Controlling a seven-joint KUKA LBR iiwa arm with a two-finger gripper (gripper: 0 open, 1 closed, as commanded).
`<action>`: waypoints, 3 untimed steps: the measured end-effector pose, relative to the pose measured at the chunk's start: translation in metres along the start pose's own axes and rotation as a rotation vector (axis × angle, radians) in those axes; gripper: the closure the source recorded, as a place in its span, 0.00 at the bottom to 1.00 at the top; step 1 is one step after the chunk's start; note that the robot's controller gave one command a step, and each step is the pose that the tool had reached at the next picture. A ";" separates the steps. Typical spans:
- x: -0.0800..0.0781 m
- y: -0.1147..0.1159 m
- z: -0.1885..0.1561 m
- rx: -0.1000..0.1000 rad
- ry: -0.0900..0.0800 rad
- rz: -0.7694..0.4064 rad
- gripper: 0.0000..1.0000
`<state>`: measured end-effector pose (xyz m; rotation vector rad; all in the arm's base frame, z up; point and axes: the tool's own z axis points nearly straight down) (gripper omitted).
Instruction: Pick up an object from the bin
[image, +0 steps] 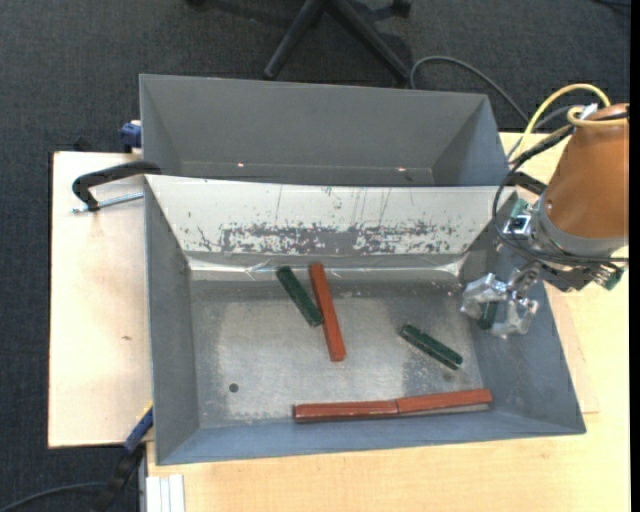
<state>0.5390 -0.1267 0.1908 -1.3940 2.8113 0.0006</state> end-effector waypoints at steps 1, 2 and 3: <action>0.000 0.000 0.000 0.000 0.000 0.000 1.00; 0.000 0.000 0.000 0.000 0.000 0.000 1.00; 0.000 0.000 0.000 0.000 0.000 0.000 1.00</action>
Offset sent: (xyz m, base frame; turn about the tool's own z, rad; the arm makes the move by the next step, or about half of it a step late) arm 0.0000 0.0000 0.0000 0.0000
